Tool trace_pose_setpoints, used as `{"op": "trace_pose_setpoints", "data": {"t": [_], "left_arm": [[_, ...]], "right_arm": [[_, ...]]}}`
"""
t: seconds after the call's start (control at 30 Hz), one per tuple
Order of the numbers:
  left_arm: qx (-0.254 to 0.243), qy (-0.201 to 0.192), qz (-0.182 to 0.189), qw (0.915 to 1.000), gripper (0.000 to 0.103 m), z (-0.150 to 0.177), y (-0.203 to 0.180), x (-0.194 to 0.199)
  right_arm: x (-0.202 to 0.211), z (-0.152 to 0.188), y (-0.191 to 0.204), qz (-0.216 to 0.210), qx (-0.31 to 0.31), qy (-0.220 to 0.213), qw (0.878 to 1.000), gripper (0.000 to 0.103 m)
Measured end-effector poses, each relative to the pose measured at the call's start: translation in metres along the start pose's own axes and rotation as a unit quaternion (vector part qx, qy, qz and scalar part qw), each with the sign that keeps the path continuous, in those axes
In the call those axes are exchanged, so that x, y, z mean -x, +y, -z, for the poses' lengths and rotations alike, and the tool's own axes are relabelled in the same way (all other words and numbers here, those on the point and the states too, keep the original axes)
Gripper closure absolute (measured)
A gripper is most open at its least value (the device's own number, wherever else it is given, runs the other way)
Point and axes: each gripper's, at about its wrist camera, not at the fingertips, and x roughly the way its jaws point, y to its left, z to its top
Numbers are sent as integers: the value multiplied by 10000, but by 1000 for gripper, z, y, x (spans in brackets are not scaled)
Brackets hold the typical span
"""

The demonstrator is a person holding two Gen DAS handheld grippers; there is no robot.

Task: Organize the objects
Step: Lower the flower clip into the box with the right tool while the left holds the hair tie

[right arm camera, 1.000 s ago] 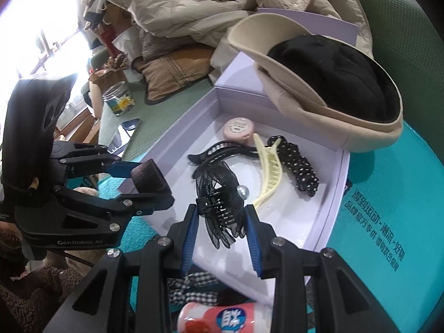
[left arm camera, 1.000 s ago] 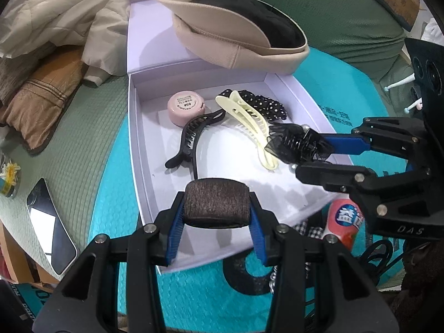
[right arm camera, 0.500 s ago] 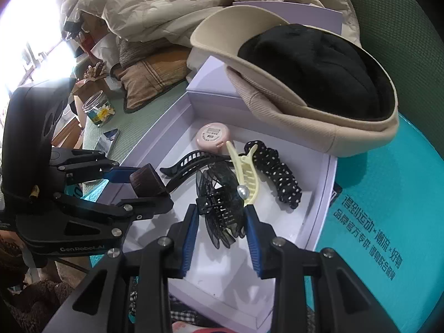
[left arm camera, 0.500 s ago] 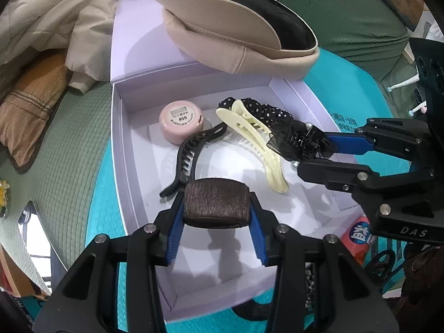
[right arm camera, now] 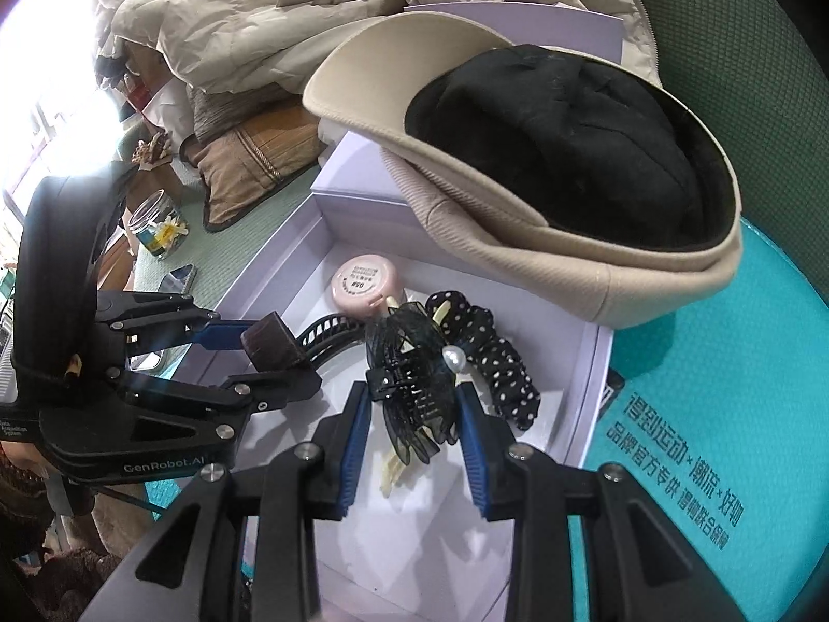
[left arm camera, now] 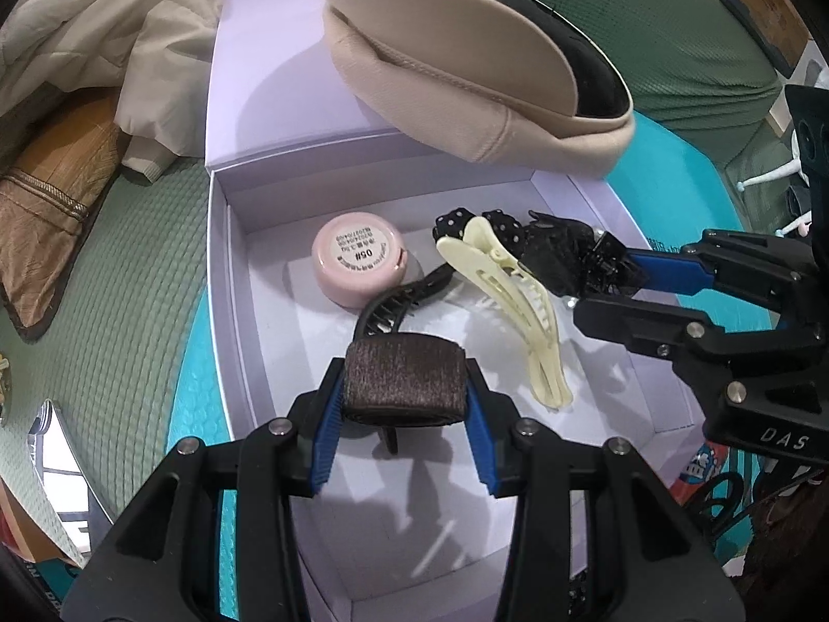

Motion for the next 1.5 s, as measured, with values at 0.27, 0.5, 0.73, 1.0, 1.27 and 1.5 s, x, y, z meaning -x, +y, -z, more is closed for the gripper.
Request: {"op": "trace_pose_setpoints", "data": {"t": [0.27,0.5,0.73,1.0,1.27,1.5], "left_arm": [[18,-80,-65,9999,62,-8,4,-4],[-14,-196,-178,9996,62,-15,6,-7],[41,-265,-236,9994,62,-22,9,-13],[84,-319,-294,9990,62,-25,11,-20],[72,-449,-352,9983,62,-28,10,-25],[56,-439,-377,9983,62,-29,6,-31]], "right_arm": [[-8,-8,-5,27,-42,8,10000,70],[-14,-12,-10,94,-88,14,9999,70],[-20,-16,-9,294,-39,36,9996,70],[-27,-19,-9,465,-15,65,9989,70],[-34,-22,-8,602,-2,59,9982,70],[-37,-23,-7,712,22,22,9975,70]]}}
